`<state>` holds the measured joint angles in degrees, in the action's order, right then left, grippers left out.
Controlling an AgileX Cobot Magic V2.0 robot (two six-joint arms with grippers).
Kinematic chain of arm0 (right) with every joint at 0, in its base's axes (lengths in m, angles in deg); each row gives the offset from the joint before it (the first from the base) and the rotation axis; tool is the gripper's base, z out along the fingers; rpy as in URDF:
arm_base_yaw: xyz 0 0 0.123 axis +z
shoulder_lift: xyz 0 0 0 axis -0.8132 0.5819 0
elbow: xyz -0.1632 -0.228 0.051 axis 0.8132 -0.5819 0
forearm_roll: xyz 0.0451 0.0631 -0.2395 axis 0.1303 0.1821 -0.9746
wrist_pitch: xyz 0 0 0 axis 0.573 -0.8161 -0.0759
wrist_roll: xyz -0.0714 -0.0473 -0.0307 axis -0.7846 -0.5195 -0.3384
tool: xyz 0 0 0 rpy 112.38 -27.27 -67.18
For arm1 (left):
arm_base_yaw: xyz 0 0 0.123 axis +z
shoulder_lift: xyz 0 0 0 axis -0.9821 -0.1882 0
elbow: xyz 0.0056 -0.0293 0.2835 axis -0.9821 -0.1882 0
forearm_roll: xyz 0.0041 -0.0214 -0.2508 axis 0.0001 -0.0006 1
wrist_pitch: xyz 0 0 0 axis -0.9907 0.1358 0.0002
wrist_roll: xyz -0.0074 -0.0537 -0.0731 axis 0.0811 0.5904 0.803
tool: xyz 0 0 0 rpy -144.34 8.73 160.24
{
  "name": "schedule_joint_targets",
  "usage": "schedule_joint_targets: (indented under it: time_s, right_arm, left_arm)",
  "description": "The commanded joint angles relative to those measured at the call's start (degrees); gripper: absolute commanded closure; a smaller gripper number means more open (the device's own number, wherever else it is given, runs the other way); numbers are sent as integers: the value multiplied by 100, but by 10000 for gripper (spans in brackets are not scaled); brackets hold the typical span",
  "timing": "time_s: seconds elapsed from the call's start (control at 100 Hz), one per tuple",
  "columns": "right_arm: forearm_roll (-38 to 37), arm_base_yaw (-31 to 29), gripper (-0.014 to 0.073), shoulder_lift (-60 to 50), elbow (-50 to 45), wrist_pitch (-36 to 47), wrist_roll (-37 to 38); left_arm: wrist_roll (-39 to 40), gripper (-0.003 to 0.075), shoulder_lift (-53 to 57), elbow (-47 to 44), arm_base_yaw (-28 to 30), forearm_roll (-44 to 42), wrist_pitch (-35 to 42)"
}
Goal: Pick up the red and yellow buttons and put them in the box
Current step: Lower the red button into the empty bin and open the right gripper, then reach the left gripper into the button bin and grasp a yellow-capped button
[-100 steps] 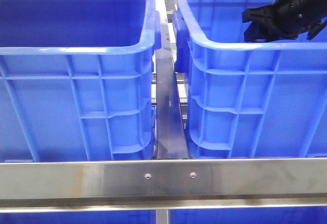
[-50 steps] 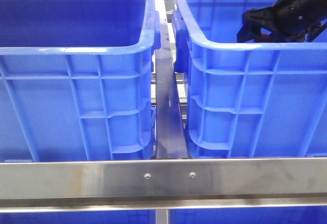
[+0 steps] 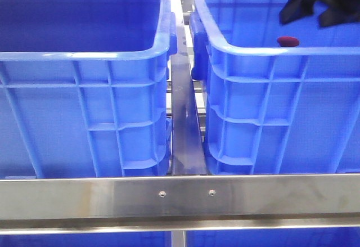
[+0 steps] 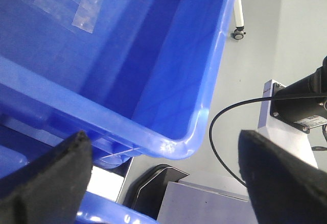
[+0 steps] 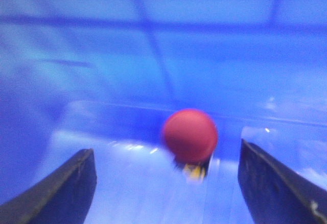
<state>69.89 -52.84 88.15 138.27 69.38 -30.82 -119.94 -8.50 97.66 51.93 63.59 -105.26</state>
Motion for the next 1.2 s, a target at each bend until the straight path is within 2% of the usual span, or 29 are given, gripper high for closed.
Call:
schedule_joint_targets:
  time_s: [0.0,0.1,0.17,0.23,0.24,0.39,0.44,0.67,0.88,1.19]
  right_arm:
    - [114,-18,4,-714,-139,-68,-10]
    - [143,-18,52,-1231,-501,-68,-10]
    - [148,-18,147,-1593,-765,-131,-10]
    - [148,-18,270,-1910,-1036,-284,-10]
    - [148,-18,270,-1945,-1036,-308,-10]
    - [148,-18,596,-2687,-1635,-850,-10]
    - [148,-18,671,-2911,-1807,-897,-10]
    - [335,-18,655,-3951,-2540,-927,-10]
    - [335,-18,655,-4553,-2791,-1006,-10]
    - [335,-18,655,-4597,-2791,-1006,-10]
  left_arm:
    - [14,164,284,154,-35,376,78]
    - [14,164,284,154,-35,376,78]
    - [14,164,284,154,-35,376,78]
    - [14,164,284,154,-35,376,78]
    - [14,164,284,154,-35,376,78]
    - [14,164,284,154,-35,376,78]
    - [14,164,284,154,-35,376,78]
    - [14,164,284,154,-35,376,55]
    - [26,164,307,165,-7,353,55]
    - [949,166,550,175,601,-470,338]
